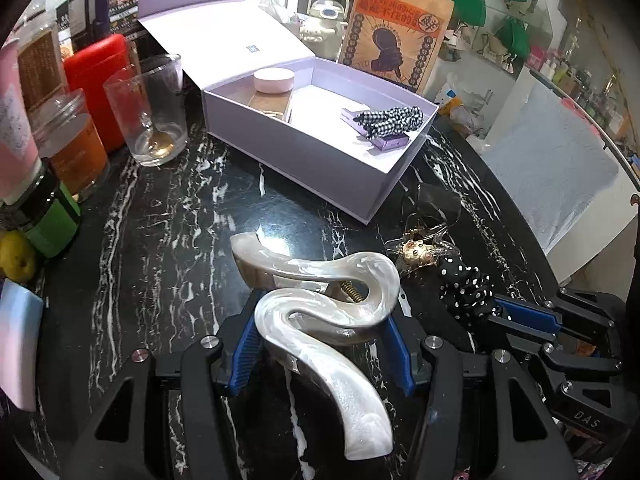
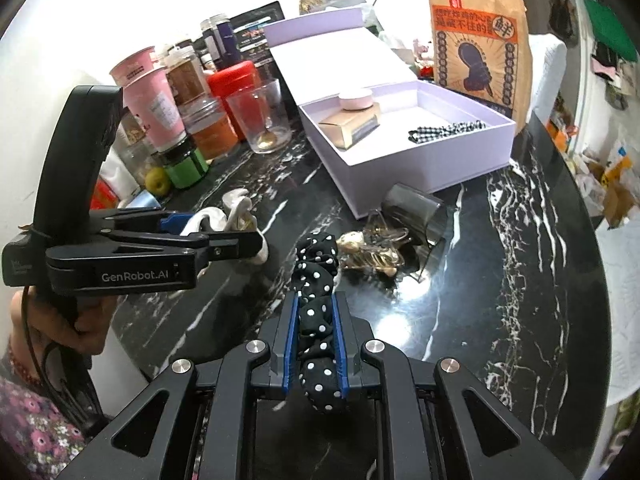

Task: Organize rigid objects
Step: 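Carry the polka-dot scrunchie and pearly wavy clip over the lavender box with both tools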

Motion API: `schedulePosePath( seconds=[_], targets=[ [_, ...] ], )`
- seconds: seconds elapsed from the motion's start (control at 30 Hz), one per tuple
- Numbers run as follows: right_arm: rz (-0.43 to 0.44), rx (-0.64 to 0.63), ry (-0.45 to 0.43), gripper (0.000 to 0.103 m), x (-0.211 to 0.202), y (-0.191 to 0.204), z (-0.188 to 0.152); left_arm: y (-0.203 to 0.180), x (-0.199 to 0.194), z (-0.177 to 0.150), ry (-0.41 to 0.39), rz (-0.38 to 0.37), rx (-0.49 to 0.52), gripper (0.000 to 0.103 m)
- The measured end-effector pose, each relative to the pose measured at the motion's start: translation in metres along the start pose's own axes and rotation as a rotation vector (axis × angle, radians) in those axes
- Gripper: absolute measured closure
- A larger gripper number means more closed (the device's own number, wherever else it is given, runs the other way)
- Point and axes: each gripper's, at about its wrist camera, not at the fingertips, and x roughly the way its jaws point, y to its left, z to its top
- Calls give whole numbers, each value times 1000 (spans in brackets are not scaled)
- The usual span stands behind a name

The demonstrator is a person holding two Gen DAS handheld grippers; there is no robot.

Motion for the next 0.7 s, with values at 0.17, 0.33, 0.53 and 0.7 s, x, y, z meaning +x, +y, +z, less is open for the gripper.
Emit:
schedulePosePath(
  seconds=[0.17,0.33,0.53,0.7],
  targets=[
    [-13,3,-42,87,-9,3,2,-4,-14,-2,-38,11,3,48],
    [-18,-11,-79,87,-20,6,8,-6,-27,-1,-72,16,-4,48],
    [-24,-36,-96,87,-24,7,15,-9,-36,7,-104,29,5,48],
    [-23,-41,-109,87,-23,3,23,-10,-36,19,-116,31,22,48]
  ],
)
